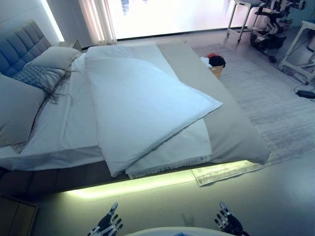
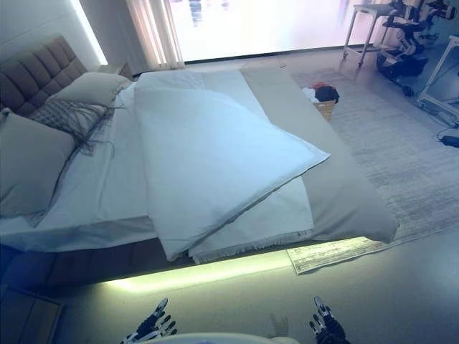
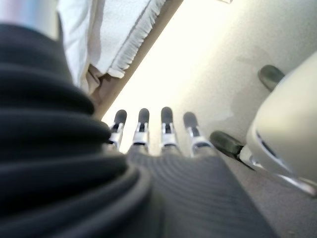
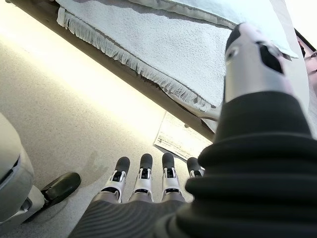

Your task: Make the bed neatly

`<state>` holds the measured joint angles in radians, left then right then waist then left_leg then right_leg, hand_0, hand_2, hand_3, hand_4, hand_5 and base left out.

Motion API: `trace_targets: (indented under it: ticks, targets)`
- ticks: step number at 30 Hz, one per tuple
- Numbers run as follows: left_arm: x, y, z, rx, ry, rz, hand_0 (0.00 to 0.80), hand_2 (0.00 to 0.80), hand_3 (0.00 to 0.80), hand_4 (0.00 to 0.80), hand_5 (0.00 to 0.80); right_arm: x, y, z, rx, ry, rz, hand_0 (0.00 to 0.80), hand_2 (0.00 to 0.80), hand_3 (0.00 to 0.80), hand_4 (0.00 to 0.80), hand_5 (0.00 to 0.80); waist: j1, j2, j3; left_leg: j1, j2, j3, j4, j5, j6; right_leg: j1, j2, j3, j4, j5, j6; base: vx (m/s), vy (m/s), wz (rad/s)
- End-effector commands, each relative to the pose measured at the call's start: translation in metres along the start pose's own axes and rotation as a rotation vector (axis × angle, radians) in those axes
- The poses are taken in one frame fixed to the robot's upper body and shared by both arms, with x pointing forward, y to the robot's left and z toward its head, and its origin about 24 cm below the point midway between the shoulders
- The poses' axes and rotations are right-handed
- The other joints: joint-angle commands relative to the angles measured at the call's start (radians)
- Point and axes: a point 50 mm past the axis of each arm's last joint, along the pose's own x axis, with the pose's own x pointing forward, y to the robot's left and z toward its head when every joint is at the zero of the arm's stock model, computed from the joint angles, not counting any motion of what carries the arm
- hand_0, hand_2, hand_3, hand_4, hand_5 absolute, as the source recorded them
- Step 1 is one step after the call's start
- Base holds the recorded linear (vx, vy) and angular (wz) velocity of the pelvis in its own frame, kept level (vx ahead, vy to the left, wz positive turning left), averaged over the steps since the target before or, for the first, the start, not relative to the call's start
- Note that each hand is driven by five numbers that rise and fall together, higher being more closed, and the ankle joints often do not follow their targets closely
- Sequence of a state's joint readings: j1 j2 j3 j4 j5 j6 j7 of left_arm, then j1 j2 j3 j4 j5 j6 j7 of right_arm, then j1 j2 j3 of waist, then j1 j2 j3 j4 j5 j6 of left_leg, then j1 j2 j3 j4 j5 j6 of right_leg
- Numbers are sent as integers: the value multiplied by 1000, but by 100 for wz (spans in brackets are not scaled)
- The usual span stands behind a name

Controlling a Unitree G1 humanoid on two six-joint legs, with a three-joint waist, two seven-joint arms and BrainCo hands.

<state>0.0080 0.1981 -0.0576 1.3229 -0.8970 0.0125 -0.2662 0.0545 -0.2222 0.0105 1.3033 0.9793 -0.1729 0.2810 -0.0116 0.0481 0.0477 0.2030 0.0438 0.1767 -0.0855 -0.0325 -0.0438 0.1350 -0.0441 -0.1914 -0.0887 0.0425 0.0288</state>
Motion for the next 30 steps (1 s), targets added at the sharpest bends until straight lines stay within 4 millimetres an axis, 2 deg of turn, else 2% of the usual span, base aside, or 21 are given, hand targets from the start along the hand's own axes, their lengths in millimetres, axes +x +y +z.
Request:
trace_targets:
  ticks: [1, 14, 25, 30]
  targets:
    - [3, -7, 14, -17, -59, -24, 0, 0, 0, 0, 0, 9, 16, 11, -2, -14, 23, 0, 0, 0, 0, 0, -7, -45, -5, -19, -82, -1, -2, -44, 41, 22, 2, -9, 6, -43, 57, 0, 0, 0]
    - [3, -5, 13, -19, -32, -5, 0, 0, 0, 0, 0, 10, 18, 13, -52, -14, 12, 0, 0, 0, 0, 0, -2, -50, 2, -18, -83, -5, -2, -43, 41, 26, 2, -12, 5, -42, 57, -2, -1, 2]
    - [2, -3, 27, -59, -71, 18, 0, 0, 0, 0, 0, 15, 29, 31, -103, -63, 12, 0, 0, 0, 0, 0, -2, -52, 32, -24, -79, -3, 3, -37, 43, 19, 7, 1, 12, -43, 53, -2, -11, 0]
    - [3, -6, 29, -50, -75, 17, 0, 0, 0, 0, 0, 18, 34, 36, -72, -77, 21, 0, 0, 0, 0, 0, 9, -57, 51, -27, -79, -16, 27, -43, 48, 21, 13, 5, 20, -49, 43, 18, -81, 0]
